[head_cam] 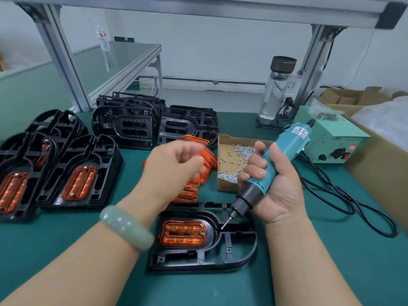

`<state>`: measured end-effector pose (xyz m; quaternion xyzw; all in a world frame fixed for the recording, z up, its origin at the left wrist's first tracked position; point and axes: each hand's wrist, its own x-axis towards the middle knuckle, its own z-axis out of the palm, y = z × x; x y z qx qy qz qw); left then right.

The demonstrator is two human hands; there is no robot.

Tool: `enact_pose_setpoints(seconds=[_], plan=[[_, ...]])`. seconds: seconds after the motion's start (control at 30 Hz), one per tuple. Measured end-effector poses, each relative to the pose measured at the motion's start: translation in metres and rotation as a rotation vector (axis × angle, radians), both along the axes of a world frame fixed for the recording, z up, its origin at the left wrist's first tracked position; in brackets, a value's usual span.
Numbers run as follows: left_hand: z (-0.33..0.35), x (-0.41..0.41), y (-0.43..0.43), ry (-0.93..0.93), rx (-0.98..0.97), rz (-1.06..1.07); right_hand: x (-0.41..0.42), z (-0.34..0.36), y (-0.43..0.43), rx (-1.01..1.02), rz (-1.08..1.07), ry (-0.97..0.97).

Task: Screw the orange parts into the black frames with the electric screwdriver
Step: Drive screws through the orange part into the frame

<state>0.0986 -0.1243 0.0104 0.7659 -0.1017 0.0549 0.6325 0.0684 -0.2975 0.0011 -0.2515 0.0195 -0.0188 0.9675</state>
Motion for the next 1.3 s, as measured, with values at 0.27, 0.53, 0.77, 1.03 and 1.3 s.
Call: enact_pose_setpoints(seconds=[0.27, 0.53, 0.77, 1.03, 1.3], plan=[[-0.014, -0.046, 0.028, 0.235, -0.498, 0.045, -0.001, 0.000, 0.015, 0.075, -0.175, 0.026], [-0.025, -0.057, 0.023, 0.273, -0.494, 0.011, -0.002, -0.001, 0.026, 0.111, -0.382, 0.009], [-0.027, -0.056, 0.024, 0.306, -0.374, 0.008, -0.003, 0.000, 0.025, 0.129, -0.423, 0.033], [-0.028, -0.058, 0.019, 0.227, -0.133, -0.004, -0.003, -0.002, 0.027, 0.123, -0.425, 0.030], [-0.026, -0.060, 0.016, 0.190, -0.101, -0.019, -0.004, -0.001, 0.031, 0.130, -0.401, 0.031]])
